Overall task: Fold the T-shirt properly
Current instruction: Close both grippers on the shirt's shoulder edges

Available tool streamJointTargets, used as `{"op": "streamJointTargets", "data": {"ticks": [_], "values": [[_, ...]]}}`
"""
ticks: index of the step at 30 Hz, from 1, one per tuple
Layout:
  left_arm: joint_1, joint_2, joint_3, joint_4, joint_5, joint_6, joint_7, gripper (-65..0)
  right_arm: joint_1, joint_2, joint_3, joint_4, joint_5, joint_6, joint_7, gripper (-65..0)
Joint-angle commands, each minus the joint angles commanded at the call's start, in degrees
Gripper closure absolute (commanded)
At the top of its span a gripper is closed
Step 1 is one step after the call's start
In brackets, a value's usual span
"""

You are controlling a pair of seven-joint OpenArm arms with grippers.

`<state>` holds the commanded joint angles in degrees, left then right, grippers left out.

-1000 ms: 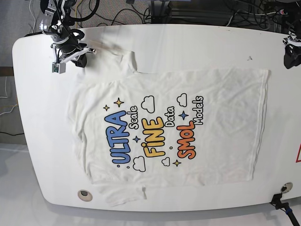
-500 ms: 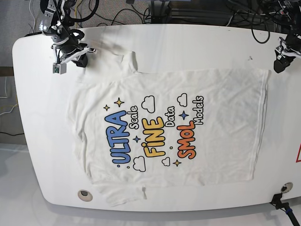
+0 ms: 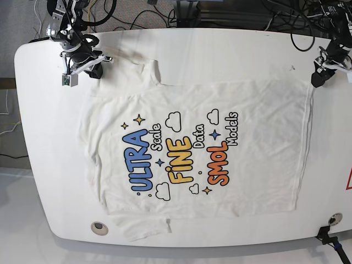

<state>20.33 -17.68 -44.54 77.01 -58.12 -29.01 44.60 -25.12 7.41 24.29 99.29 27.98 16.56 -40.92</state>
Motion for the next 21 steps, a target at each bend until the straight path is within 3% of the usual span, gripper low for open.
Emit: {"op": "streamJointTargets", "data": {"ticks": [5,15,21], "values": [[-0.80,-0.17,1.13,-0.45,0.03,-1.37,0.43,-24.4,-0.38,-0.01,0.07,-0.03,-0.03,0.03,-0.15,0.0],[-1.25,-0.58,3.11,-1.02,0.24,-1.13,0.71,-23.6,-0.41,-0.09,-0.01,-0.13,-0.18,-0.03,-0.43,0.0],[-1.32,-0.49,4.12,-1.23,0.51,-0.35,0.93,-14.1,-0.41,-0.11,-0.05,0.15,-0.07,-0.09,-1.04,0.0]]}}
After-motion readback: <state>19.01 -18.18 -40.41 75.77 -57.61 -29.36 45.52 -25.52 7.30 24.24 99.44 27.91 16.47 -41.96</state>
